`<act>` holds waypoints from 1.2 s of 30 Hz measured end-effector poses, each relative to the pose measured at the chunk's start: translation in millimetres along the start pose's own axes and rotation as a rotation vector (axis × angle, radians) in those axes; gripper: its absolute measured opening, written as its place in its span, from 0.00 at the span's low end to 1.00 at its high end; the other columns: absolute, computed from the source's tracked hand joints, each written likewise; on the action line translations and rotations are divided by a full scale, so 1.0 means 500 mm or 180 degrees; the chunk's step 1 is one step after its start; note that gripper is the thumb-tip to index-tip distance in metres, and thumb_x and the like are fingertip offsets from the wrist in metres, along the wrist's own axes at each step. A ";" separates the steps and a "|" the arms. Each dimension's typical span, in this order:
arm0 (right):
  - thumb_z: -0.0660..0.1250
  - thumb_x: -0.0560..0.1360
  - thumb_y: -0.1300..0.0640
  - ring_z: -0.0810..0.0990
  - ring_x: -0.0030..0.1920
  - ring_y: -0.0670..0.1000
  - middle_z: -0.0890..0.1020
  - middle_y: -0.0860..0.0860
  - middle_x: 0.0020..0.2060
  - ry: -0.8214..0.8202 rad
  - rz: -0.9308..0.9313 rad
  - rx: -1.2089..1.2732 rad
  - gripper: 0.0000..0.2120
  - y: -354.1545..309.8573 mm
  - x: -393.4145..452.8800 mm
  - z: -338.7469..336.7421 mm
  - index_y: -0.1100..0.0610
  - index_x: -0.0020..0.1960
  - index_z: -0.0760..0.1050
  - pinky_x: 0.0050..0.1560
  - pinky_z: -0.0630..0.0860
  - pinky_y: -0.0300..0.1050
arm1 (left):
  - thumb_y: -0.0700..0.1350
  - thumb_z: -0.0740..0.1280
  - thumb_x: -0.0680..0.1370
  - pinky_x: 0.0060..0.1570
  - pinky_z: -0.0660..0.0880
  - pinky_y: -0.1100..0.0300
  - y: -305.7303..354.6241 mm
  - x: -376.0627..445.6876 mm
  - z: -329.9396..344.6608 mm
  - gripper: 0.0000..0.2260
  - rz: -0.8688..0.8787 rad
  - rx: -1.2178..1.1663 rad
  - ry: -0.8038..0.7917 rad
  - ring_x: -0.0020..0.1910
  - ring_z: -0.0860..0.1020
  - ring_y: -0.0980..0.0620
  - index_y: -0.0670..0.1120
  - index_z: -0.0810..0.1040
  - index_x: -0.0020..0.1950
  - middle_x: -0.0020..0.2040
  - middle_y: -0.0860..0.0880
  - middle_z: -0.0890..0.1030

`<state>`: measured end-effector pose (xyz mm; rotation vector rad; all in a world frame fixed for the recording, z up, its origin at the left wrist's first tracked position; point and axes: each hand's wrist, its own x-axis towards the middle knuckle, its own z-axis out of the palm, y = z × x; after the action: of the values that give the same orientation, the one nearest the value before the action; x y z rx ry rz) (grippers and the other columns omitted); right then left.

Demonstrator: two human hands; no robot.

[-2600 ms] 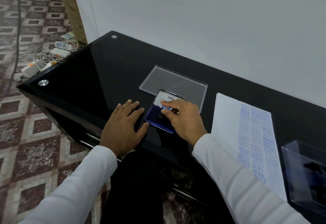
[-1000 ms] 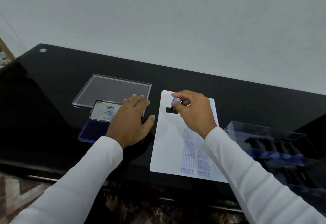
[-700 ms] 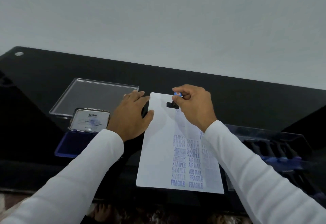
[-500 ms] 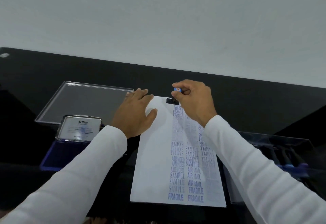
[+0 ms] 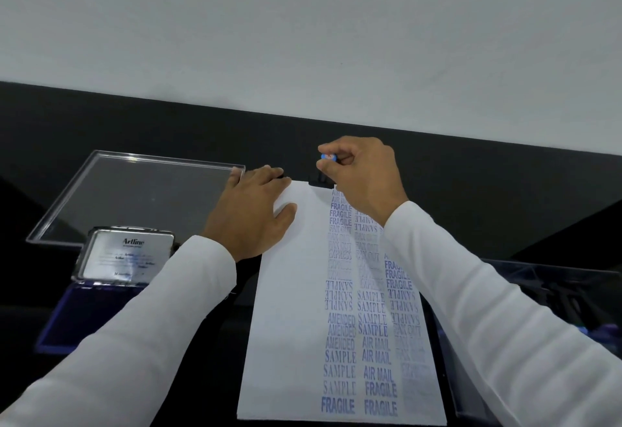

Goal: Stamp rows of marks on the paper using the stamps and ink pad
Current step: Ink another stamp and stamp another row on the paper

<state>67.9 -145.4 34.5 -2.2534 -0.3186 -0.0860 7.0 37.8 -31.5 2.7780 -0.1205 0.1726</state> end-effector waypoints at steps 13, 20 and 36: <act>0.73 0.75 0.55 0.83 0.51 0.47 0.85 0.49 0.53 -0.0068 -0.0030 -0.0100 0.13 0.004 0.001 0.009 0.53 0.59 0.83 0.58 0.81 0.49 | 0.59 0.60 0.82 0.79 0.47 0.42 0.003 0.001 -0.001 0.25 -0.0066 0.0020 -0.0094 0.79 0.60 0.50 0.51 0.68 0.77 0.78 0.52 0.66; 0.74 0.75 0.55 0.83 0.50 0.47 0.85 0.49 0.53 -0.0086 0.0015 -0.0056 0.13 0.004 0.000 0.011 0.54 0.59 0.83 0.58 0.80 0.49 | 0.60 0.60 0.82 0.79 0.48 0.41 0.004 0.001 -0.002 0.25 -0.0063 0.0007 -0.0101 0.79 0.60 0.49 0.51 0.68 0.77 0.78 0.52 0.66; 0.74 0.75 0.55 0.83 0.49 0.46 0.85 0.48 0.52 -0.0158 0.0060 -0.0127 0.12 0.010 0.006 0.016 0.52 0.58 0.83 0.57 0.81 0.48 | 0.59 0.59 0.82 0.79 0.46 0.43 0.002 -0.001 0.000 0.26 -0.0067 -0.0024 -0.0096 0.79 0.59 0.51 0.51 0.66 0.78 0.79 0.52 0.64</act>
<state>71.9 -141.5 26.2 -2.3004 -0.3248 -0.0266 6.6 37.0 -31.0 2.7739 -0.0993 0.1248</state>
